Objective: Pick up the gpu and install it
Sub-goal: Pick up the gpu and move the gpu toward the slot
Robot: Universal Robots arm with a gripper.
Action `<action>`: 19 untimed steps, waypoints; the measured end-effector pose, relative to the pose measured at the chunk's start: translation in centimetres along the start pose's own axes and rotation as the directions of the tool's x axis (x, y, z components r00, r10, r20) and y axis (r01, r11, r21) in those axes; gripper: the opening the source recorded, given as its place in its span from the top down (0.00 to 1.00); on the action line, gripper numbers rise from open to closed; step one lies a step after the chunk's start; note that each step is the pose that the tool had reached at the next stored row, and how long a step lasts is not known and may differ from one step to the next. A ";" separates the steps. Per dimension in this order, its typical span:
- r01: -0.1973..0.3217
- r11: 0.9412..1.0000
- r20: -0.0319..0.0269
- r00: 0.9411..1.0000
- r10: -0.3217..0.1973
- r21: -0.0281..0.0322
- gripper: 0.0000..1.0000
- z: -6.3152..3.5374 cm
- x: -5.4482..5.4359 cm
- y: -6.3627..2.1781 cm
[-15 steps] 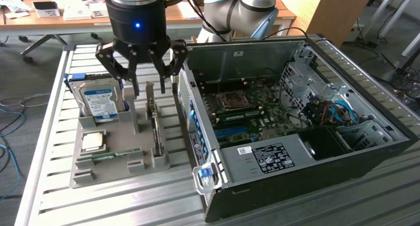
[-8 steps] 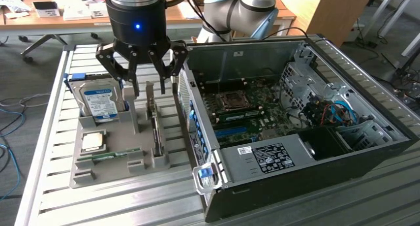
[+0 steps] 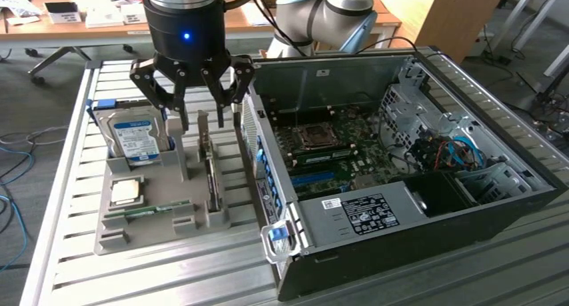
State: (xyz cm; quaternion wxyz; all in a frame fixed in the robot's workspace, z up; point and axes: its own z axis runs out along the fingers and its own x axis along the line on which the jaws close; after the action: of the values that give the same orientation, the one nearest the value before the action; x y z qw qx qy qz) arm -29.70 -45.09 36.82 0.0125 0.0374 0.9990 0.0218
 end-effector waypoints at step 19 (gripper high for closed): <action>0.000 1.000 0.000 1.000 0.000 0.000 0.47 0.57 0.0 -0.03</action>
State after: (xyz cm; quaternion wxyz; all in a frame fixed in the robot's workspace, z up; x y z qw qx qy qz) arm -29.70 -45.09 36.25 0.0125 0.0374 0.9990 0.0218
